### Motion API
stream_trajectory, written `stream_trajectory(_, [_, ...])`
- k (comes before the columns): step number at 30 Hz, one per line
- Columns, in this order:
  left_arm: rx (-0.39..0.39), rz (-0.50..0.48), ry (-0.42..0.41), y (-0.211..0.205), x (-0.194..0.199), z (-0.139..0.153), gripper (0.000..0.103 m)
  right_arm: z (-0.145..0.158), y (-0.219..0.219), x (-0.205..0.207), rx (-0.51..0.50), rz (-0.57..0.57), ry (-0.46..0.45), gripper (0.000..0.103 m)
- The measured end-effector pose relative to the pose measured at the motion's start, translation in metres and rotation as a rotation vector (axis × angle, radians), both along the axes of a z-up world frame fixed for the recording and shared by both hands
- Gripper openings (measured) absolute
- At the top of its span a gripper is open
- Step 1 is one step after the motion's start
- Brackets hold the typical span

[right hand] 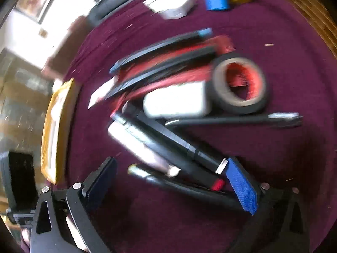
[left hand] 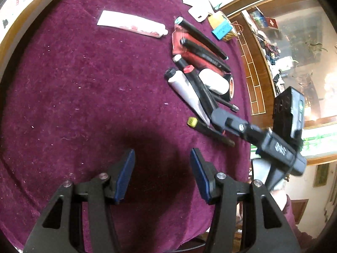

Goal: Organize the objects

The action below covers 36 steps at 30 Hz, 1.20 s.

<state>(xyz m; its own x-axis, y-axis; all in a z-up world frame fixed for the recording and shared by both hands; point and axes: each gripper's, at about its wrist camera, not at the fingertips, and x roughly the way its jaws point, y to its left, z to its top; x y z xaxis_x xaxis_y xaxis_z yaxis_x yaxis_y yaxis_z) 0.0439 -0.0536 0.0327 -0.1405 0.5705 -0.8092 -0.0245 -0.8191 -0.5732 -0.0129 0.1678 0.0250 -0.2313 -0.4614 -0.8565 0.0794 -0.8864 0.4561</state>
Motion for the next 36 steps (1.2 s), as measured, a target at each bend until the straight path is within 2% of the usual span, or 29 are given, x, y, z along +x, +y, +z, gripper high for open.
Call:
stream_trajectory(2, [0.003, 0.011, -0.004, -0.004, 0.000, -0.001, 0.053, 0.000, -0.012, 0.000, -0.055, 0.035, -0.013, 0.101])
stream_trajectory(5, [0.003, 0.025, 0.000, -0.010, 0.001, 0.000, 0.053, -0.003, -0.014, 0.003, -0.217, 0.083, -0.076, 0.101])
stream_trajectory(6, [0.005, 0.028, 0.002, -0.011, 0.002, 0.000, 0.053, 0.000, -0.011, 0.004, -0.223, 0.082, -0.074, 0.101])
stream_trajectory(10, [0.006, 0.035, 0.007, -0.017, 0.004, 0.001, 0.053, 0.023, 0.012, 0.026, -0.043, 0.081, 0.012, 0.101])
stream_trajectory(15, [0.011, 0.051, -0.003, -0.025, 0.004, -0.004, 0.053, 0.029, -0.003, 0.063, 0.214, 0.239, 0.099, 0.099])
stream_trajectory(16, [0.010, 0.049, -0.003, -0.026, 0.004, -0.004, 0.053, 0.026, -0.013, 0.068, 0.276, 0.278, 0.120, 0.095])
stream_trajectory(19, [0.009, 0.047, 0.006, -0.028, 0.004, -0.001, 0.053, 0.006, -0.035, 0.073, 0.412, 0.351, 0.111, 0.042])
stream_trajectory(20, [0.007, 0.047, 0.016, -0.031, 0.005, 0.001, 0.053, 0.006, -0.041, 0.076, 0.435, 0.350, 0.143, 0.037])
stream_trajectory(21, [0.003, 0.050, 0.024, -0.033, 0.005, 0.003, 0.053, 0.006, -0.045, 0.077, 0.436, 0.359, 0.129, 0.029])
stream_trajectory(22, [-0.002, 0.055, 0.031, -0.036, 0.005, 0.005, 0.053, 0.007, -0.048, 0.077, 0.443, 0.357, 0.128, 0.026])
stream_trajectory(26, [-0.007, 0.094, 0.042, -0.056, 0.002, 0.010, 0.053, 0.009, -0.068, 0.071, 0.328, 0.344, 0.091, 0.025])
stream_trajectory(31, [-0.018, 0.123, 0.032, -0.071, 0.000, 0.005, 0.053, 0.023, -0.106, 0.043, 0.115, 0.323, 0.063, 0.024])
stream_trajectory(33, [-0.019, 0.108, 0.023, -0.070, -0.001, 0.003, 0.053, 0.022, -0.121, 0.029, 0.050, 0.327, 0.023, 0.028])
stream_trajectory(35, [-0.019, 0.089, 0.025, -0.067, 0.000, 0.003, 0.053, 0.027, -0.113, 0.020, -0.009, 0.282, -0.002, 0.039])
stream_trajectory(36, [-0.018, 0.077, 0.023, -0.065, 0.000, 0.002, 0.053, 0.031, -0.106, 0.021, -0.022, 0.255, 0.011, 0.050])
